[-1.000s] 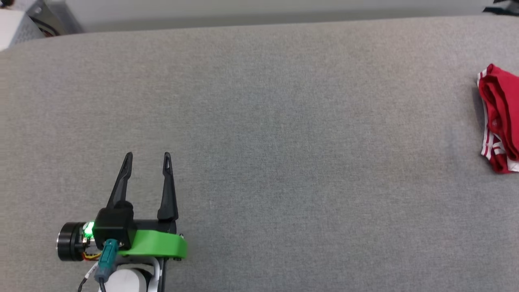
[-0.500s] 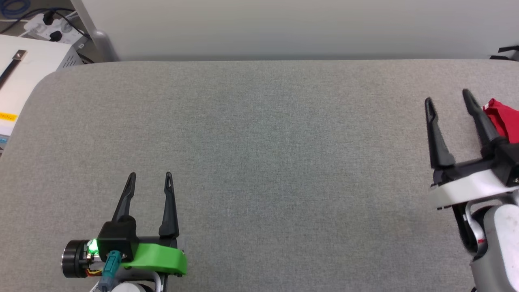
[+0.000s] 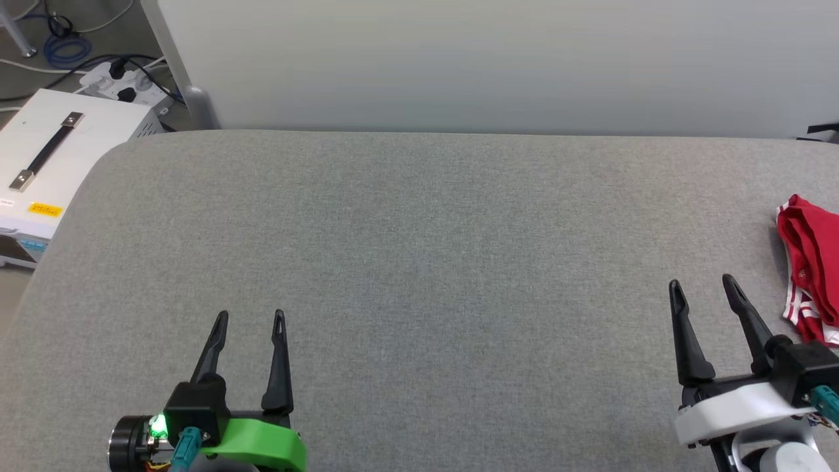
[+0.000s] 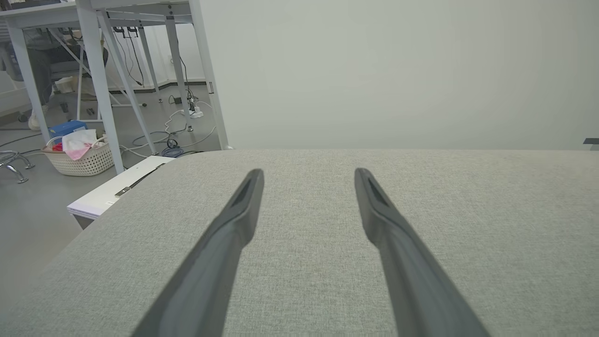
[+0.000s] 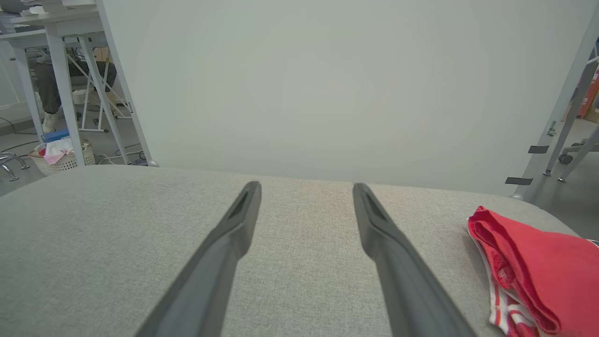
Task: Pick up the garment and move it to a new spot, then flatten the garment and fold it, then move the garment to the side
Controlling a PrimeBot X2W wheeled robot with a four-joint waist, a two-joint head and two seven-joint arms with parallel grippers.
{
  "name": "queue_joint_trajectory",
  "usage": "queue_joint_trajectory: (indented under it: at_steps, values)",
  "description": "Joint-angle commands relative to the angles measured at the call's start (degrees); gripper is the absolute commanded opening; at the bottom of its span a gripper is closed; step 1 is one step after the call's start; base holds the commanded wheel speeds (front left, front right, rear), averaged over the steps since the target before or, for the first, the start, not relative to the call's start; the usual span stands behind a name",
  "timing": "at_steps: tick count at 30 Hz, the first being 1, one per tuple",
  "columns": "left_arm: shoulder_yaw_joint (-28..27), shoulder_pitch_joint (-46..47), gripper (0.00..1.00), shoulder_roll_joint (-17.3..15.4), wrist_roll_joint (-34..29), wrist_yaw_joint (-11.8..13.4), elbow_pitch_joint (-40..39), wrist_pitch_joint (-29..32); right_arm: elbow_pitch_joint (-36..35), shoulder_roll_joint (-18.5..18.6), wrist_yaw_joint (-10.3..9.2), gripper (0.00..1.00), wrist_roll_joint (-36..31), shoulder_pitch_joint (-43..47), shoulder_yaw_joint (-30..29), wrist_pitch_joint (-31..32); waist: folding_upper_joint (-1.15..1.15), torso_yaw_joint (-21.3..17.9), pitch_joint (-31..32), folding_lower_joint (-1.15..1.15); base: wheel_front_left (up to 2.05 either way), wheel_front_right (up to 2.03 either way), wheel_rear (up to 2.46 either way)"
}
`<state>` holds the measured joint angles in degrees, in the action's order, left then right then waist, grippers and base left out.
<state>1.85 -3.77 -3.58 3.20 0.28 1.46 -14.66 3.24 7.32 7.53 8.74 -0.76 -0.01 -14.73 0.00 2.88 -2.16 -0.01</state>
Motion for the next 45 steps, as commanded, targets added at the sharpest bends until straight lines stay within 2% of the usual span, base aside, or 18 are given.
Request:
queue_joint_trajectory:
  at_steps: [1,16,29,30,45]
  values:
    - [0.00,-0.87,1.00,0.32,0.63,-0.28,0.31,-0.34,-0.81,-0.29,-0.04,1.00,-0.12,1.35,-0.24,-0.27,0.00,0.13,0.44,0.01,0.00,0.00,0.00]
    - [0.32,-2.09,1.00,0.55,0.98,-1.25,0.86,-0.34,-7.85,-2.86,-0.04,1.00,-1.93,9.04,-0.95,-0.27,0.00,0.81,1.15,0.01,0.00,0.00,0.00]
    - [0.51,-2.02,1.00,0.64,1.28,-1.70,0.67,-0.34,-8.64,-3.52,-0.04,1.00,-2.74,9.65,-1.70,-0.27,0.00,0.53,0.57,0.01,0.00,0.00,0.00]
    - [0.53,-2.00,0.00,0.65,1.28,-1.69,0.63,-0.34,-8.57,-3.54,-0.04,0.00,-2.73,9.62,-1.73,-0.27,0.00,0.53,0.53,0.01,0.00,0.00,0.00]
    - [0.25,-0.81,0.00,0.33,0.80,-1.44,0.62,1.32,-7.88,-3.43,0.00,0.00,-3.04,8.34,-1.48,1.33,0.00,0.24,0.67,0.01,0.00,0.00,0.00]
